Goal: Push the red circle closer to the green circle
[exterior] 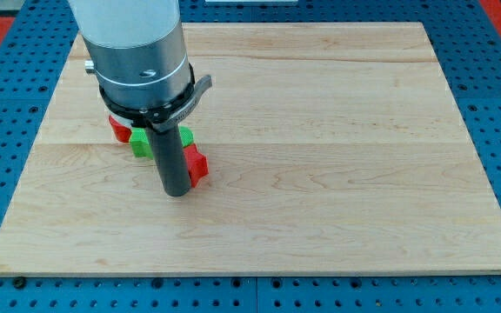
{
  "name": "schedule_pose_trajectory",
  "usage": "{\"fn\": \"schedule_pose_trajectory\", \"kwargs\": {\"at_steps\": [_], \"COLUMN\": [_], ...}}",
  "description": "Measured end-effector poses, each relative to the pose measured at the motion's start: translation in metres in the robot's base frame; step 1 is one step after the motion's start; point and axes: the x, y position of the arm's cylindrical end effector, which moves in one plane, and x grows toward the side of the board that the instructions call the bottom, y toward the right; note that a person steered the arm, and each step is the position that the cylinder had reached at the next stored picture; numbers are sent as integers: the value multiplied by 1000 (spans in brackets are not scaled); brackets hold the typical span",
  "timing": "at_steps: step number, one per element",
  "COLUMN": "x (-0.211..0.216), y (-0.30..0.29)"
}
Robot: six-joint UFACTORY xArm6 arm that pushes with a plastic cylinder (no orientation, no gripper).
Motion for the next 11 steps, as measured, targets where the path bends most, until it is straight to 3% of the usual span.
{"fn": "schedule_pose_trajectory", "kwargs": {"at_steps": [1, 2, 4, 6, 8, 11], "x": [4, -16, -72, -95, -127, -136], "y": [-54, -105, -150, -98, -83, -22]}}
